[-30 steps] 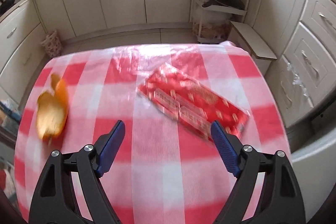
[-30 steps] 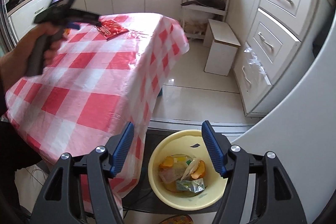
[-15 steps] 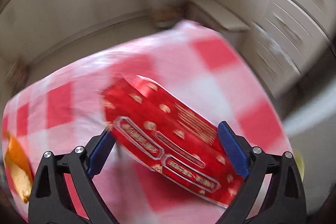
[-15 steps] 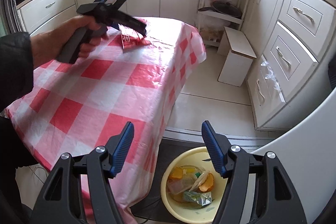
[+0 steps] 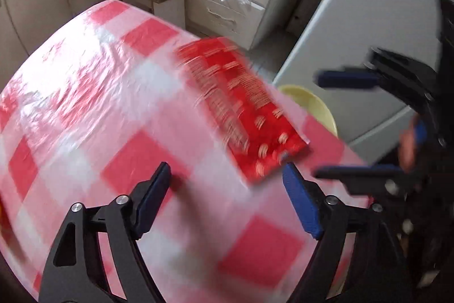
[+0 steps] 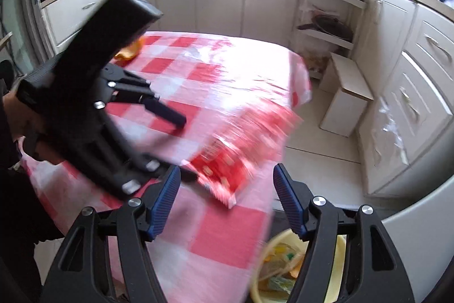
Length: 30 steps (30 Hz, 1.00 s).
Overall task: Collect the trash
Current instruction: 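Grasp the red snack wrapper with the right tool while the left tool grasps an orange peel, then carry the wrapper and peel over the yellow bin and open both tools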
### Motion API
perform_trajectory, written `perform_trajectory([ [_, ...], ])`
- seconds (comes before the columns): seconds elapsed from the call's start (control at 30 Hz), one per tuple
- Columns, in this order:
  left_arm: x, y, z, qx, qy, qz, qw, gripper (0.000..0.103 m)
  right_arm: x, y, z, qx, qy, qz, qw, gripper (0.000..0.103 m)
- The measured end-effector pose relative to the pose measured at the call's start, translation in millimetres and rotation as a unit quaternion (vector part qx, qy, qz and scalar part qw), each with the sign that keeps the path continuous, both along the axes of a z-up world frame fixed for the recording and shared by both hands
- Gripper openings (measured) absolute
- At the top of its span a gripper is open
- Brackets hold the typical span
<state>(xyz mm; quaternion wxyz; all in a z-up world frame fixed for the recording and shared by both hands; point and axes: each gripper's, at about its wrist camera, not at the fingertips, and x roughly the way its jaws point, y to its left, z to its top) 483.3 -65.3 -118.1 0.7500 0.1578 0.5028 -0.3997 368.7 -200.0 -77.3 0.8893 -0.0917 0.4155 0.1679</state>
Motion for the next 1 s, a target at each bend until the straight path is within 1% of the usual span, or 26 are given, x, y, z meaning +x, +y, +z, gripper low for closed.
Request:
perform_trajectory([
  [0.03, -3, 8, 2, 0.017, -0.018, 0.007, 0.9997, 0.077, 1, 5, -1, 0.001, 0.001, 0.006, 1.0, 0.068],
  [0.07, -2, 16, 4, 0.025, -0.027, 0.016, 0.9992, 0.077, 3, 9, -1, -0.004, 0.0, 0.007, 1.0, 0.068],
  [0.13, 6, 50, 14, 0.028, -0.053, 0.062, 0.9963, 0.077, 8, 19, -5, -0.029, -0.005, 0.004, 1.0, 0.07],
  [0.17, 12, 67, 20, 0.027, -0.072, 0.098, 0.9922, 0.078, 10, 22, -7, -0.041, -0.008, -0.003, 0.999, 0.07],
  [0.2, 17, 84, 26, 0.024, -0.088, 0.138, 0.9862, 0.081, 13, 22, -10, -0.05, -0.007, -0.011, 0.999, 0.071],
  [0.23, 29, 109, 32, 0.02, -0.104, 0.198, 0.9744, 0.082, 19, 20, -14, -0.055, 0.0, -0.026, 0.998, 0.072],
  [0.27, 42, 133, 35, 0.024, -0.122, 0.261, 0.9572, 0.085, 23, 18, -18, -0.057, 0.006, -0.036, 0.998, 0.075],
  [0.3, 53, 152, 36, 0.029, -0.13, 0.31, 0.9412, 0.087, 27, 16, -22, -0.061, 0.012, -0.044, 0.997, 0.078],
  [0.33, 60, 167, 35, 0.031, -0.131, 0.34, 0.9308, 0.087, 31, 14, -29, -0.068, 0.023, -0.05, 0.996, 0.078],
  [0.37, 71, 185, 32, 0.036, -0.131, 0.378, 0.9158, 0.087, 35, 13, -34, -0.072, 0.031, -0.051, 0.996, 0.078],
  [0.4, 81, 199, 29, 0.039, -0.128, 0.408, 0.9033, 0.087, 36, 11, -38, -0.064, 0.033, -0.052, 0.996, 0.079],
  [0.47, 95, 219, 20, 0.035, -0.108, 0.443, 0.8894, 0.087, 41, 4, -38, -0.039, 0.041, -0.056, 0.997, 0.079],
  [0.5, 105, 229, 12, 0.032, -0.09, 0.464, 0.8809, 0.087, 40, 4, -38, -0.028, 0.044, -0.056, 0.997, 0.079],
  [0.57, 113, 239, -2, 0.023, -0.062, 0.487, 0.8709, 0.087, 43, 2, -38, -0.023, 0.043, -0.058, 0.997, 0.074],
  [0.6, 118, 237, -10, 0.021, -0.052, 0.497, 0.8659, 0.087, 43, 0, -37, -0.025, 0.039, -0.064, 0.997, 0.057],
  [0.63, 117, 240, -14, 0.017, -0.047, 0.503, 0.863, 0.087, 43, 0, -36, -0.023, 0.034, -0.064, 0.997, 0.04],
  [0.67, 112, 241, -14, 0.018, -0.056, 0.507, 0.8601, 0.086, 43, 1, -34, -0.024, 0.032, -0.06, 0.997, 0.019],
  [0.7, 112, 236, -15, 0.022, -0.061, 0.507, 0.8594, 0.079, 43, 0, -34, -0.02, 0.035, -0.059, 0.997, 0.012],
  [0.73, 111, 232, -15, 0.024, -0.066, 0.503, 0.8612, 0.07, 43, 0, -34, -0.019, 0.034, -0.057, 0.998, 0.01],
  [0.77, 111, 227, -14, 0.026, -0.07, 0.497, 0.8644, 0.054, 39, 2, -35, -0.024, 0.029, -0.053, 0.998, 0.007],
  [0.8, 110, 222, -12, 0.021, -0.069, 0.489, 0.8694, 0.04, 37, 4, -36, -0.029, 0.026, -0.05, 0.998, 0.006],
  [0.83, 106, 212, -13, 0.013, -0.065, 0.483, 0.873, 0.037, 36, 6, -36, -0.029, 0.026, -0.044, 0.998, 0.005],
  [0.87, 102, 209, -13, 0.005, -0.06, 0.476, 0.8773, 0.033, 33, 7, -35, -0.024, 0.029, -0.035, 0.999, 0.001],
  [1.0, 84, 187, -14, -0.001, -0.055, 0.437, 0.8976, 0.03, 18, 17, -35, -0.028, 0.026, 0.0, 0.999, 0.0],
])
